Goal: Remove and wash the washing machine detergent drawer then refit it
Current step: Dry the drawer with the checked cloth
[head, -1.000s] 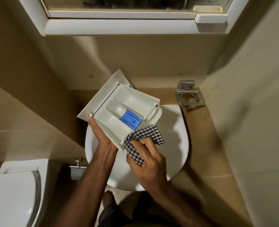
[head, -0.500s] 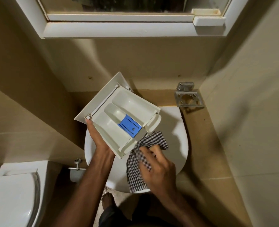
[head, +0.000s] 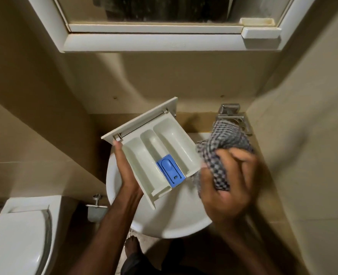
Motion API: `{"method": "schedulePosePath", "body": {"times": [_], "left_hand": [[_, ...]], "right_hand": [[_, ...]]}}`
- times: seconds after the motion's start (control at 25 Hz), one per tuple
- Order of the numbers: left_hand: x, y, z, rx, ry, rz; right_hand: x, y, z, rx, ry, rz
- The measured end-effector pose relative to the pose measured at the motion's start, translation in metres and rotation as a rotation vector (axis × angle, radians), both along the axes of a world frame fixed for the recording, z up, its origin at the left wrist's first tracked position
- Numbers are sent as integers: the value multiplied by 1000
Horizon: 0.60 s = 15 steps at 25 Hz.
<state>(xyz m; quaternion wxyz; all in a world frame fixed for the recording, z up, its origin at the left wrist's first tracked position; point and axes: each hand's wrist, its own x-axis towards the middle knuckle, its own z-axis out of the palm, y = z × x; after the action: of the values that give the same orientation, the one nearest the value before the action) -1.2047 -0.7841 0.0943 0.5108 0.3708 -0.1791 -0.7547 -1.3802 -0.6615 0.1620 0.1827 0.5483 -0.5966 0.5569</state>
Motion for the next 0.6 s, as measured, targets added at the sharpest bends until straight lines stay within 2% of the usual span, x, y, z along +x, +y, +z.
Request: {"method": "schedulePosePath", "body": {"times": [0.08,0.2,0.28,0.4,0.6], "left_hand": [[-5,4,6,-40,24,-64],[-11,9,15,-116,-50,-89],[-11,11,21,-115,-157,-61],[-9,10,27,-169,-334,-27],[-8,6,24,-230,-470,-5]], "right_hand": [[21,-21,0,112,165,136],[45,-47,-6,469,277,208],[50,-54,-5,611,260,181],[56,-54,-1,700,275,115],[63,-61,7,900,69,118]]}}
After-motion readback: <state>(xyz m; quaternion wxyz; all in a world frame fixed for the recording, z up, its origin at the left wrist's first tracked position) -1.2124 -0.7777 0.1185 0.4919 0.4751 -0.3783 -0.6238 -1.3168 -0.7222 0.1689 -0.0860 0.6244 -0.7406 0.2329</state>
